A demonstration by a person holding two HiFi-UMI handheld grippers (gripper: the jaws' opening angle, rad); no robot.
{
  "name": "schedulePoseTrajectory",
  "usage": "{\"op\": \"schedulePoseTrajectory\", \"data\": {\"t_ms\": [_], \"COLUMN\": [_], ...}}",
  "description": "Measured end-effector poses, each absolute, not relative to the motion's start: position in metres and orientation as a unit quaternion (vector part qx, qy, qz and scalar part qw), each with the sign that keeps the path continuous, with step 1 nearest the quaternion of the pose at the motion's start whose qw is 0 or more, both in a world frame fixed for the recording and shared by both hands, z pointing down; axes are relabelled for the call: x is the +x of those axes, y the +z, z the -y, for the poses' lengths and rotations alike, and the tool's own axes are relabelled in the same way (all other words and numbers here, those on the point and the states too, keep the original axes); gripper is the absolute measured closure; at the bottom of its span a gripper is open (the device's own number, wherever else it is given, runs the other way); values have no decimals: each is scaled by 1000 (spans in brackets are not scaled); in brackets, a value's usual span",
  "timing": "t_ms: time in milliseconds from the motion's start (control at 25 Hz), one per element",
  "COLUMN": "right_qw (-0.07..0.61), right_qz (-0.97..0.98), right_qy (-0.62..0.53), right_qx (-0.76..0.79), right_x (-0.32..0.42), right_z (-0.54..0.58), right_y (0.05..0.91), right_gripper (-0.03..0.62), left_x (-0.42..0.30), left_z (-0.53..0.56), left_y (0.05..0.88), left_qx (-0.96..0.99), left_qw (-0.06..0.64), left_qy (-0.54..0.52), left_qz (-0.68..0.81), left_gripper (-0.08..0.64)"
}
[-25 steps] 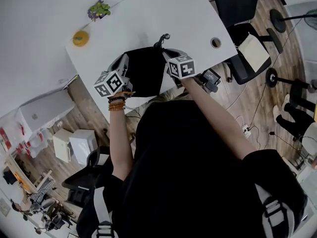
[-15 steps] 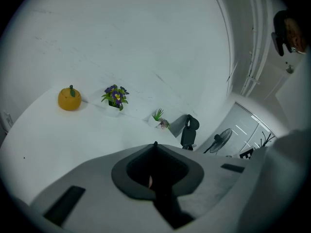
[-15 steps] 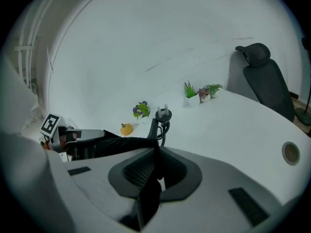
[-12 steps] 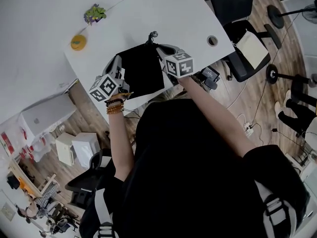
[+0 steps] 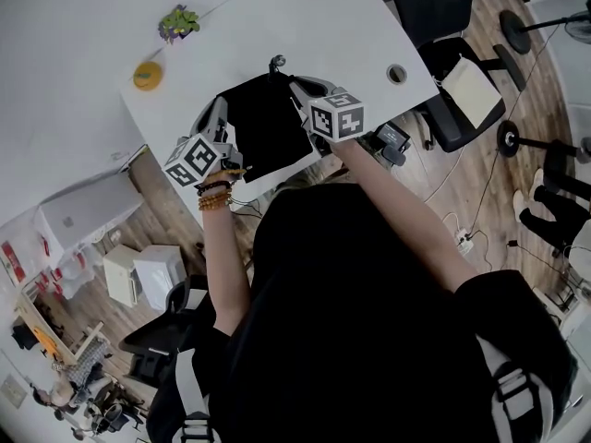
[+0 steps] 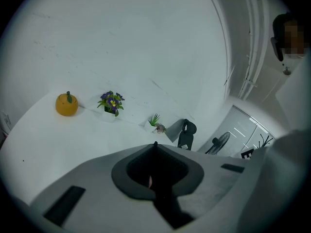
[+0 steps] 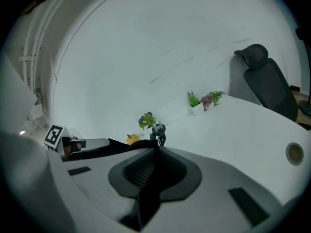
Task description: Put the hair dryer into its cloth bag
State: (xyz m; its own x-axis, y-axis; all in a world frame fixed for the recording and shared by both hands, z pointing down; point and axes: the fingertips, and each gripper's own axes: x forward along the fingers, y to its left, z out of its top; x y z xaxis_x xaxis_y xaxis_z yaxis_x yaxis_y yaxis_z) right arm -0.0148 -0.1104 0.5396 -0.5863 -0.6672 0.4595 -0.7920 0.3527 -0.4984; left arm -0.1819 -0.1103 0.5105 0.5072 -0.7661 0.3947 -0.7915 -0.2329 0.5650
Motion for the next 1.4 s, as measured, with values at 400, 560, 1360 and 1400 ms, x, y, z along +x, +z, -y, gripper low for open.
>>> {"op": "schedulePoseTrajectory", "data": {"t_ms": [400,560,1360,1400], "right_qw": [70,62,45,43], "right_qz": [824,824,833,833], "right_qy": [345,344,332,331], "right_qx": [444,445,441,441], "right_x": [-19,-20,-16,-17], "right_z": [112,112,103,103], "right_y": [525,520,497,495], "right_gripper": [541,541,541,541], "left_x": [-187,-189,-183,-183], "left_z": [104,101,93,93], "left_y": [498,492,464,463], "left_qx": [785,786,791,791], "left_qw": [366,362,348,348], "left_qy": [0,-3,-22,-23], "left_qz": [500,502,503,502], "left_gripper": [523,523,523,523]}}
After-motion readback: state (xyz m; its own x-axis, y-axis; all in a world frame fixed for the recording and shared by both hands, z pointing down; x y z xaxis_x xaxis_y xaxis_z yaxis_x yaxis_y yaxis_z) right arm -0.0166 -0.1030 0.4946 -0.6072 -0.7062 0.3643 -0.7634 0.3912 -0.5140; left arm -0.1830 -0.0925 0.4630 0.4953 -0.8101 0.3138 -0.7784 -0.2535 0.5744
